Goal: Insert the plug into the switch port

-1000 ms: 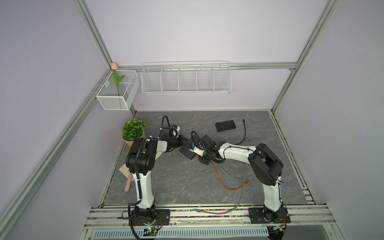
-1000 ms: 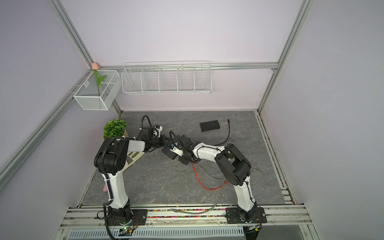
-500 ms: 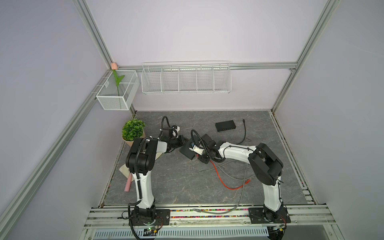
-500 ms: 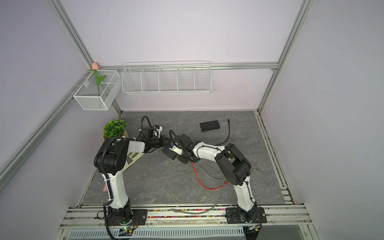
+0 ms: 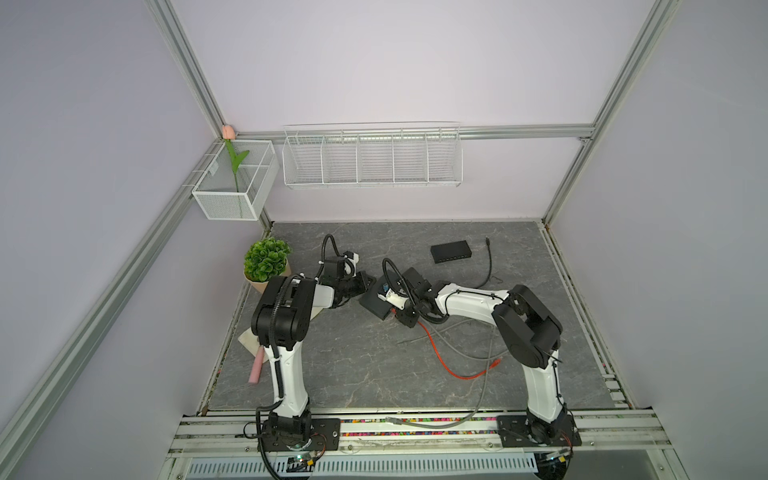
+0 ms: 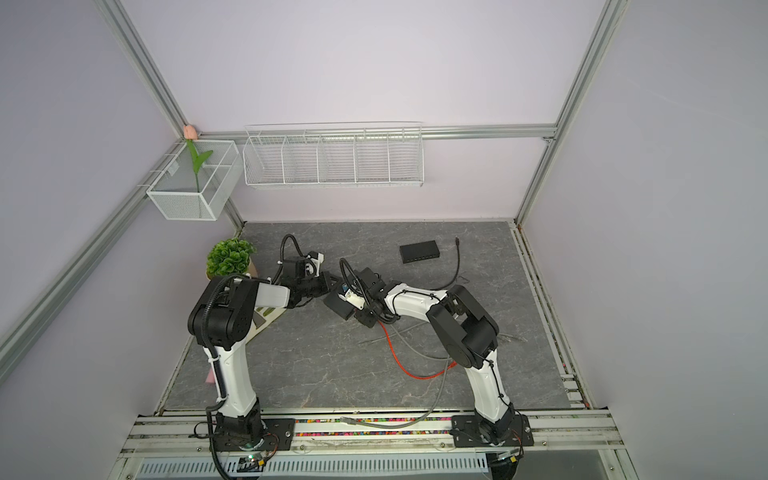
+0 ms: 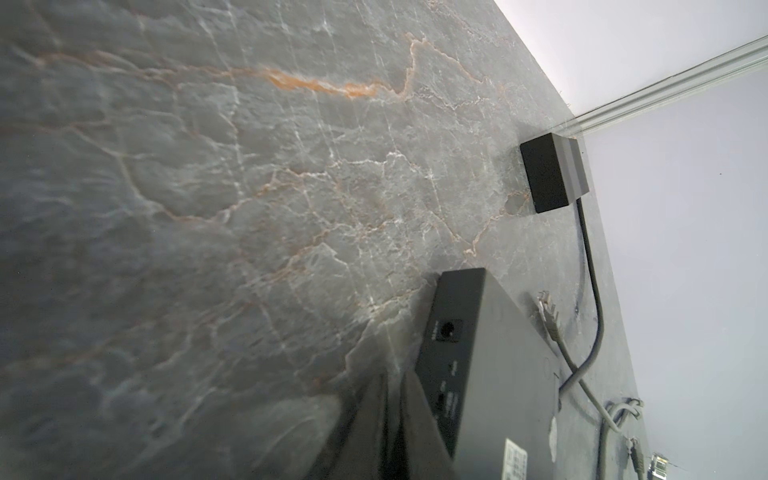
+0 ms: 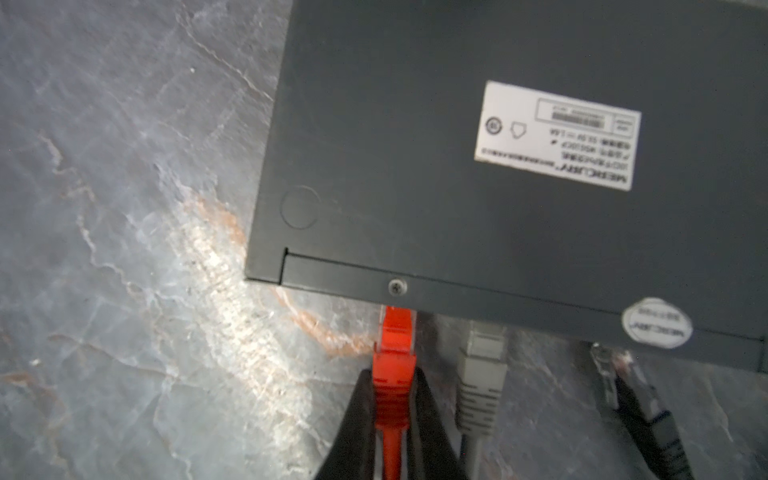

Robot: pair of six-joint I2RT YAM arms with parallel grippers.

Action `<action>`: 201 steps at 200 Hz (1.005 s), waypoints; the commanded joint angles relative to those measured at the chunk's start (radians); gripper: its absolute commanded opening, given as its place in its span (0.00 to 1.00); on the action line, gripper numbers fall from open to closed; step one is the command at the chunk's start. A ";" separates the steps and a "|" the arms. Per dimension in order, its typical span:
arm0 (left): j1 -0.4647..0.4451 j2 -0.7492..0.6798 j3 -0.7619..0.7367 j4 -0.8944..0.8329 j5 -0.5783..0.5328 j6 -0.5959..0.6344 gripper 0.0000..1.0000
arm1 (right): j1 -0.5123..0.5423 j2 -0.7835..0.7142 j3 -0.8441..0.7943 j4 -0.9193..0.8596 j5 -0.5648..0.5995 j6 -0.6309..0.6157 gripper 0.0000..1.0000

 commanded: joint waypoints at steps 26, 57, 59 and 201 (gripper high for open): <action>-0.031 0.040 -0.037 -0.078 0.030 0.015 0.12 | 0.000 0.049 0.026 0.149 -0.022 0.005 0.07; -0.052 0.045 -0.043 -0.077 0.035 0.032 0.11 | 0.001 0.062 0.055 0.151 -0.023 -0.006 0.07; -0.053 0.046 -0.045 -0.074 0.035 0.033 0.11 | 0.001 0.062 0.056 0.153 -0.023 -0.007 0.07; -0.095 0.077 -0.121 0.041 0.055 0.007 0.11 | 0.015 0.080 0.123 0.141 0.006 0.098 0.07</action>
